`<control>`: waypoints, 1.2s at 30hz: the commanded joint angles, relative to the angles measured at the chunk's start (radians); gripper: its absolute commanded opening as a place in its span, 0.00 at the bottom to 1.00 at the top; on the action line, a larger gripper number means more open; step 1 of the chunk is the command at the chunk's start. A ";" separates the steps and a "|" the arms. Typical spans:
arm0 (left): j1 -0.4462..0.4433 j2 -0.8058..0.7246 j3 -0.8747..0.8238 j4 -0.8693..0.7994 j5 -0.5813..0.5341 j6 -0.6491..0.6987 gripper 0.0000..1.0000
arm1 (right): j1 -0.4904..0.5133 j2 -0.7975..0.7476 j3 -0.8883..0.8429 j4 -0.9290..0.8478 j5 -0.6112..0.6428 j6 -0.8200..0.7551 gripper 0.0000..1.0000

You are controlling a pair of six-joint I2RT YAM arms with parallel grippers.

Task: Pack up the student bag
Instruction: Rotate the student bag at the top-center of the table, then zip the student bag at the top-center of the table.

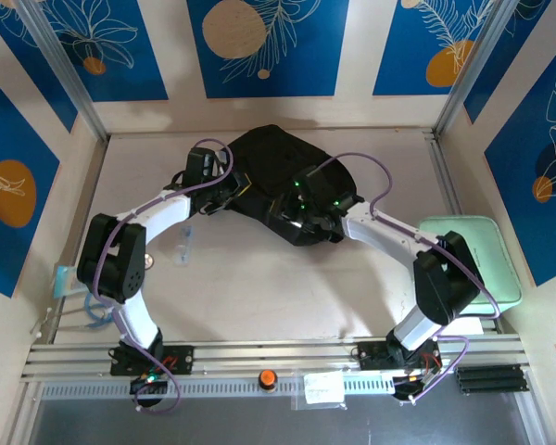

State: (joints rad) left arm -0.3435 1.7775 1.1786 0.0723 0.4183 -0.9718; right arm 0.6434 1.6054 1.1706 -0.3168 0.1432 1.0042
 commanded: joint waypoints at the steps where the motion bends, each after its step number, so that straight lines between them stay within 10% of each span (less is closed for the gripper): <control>1: -0.014 -0.001 0.001 0.095 0.061 -0.008 0.00 | 0.002 0.021 0.045 0.007 0.035 0.013 0.50; 15: -0.018 -0.001 0.001 0.101 0.076 -0.003 0.00 | 0.001 0.087 0.099 -0.007 0.086 0.027 0.34; 25: -0.016 0.003 0.008 0.066 0.044 0.016 0.00 | -0.001 0.059 0.076 -0.040 0.111 0.016 0.01; 36: 0.003 0.029 0.033 0.006 0.001 0.077 0.00 | -0.005 -0.106 -0.100 -0.047 0.109 -0.039 0.00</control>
State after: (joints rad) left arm -0.3450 1.7897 1.1790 0.0650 0.4290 -0.9390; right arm 0.6430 1.5593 1.1049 -0.3309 0.2382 0.9909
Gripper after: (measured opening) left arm 0.040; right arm 0.046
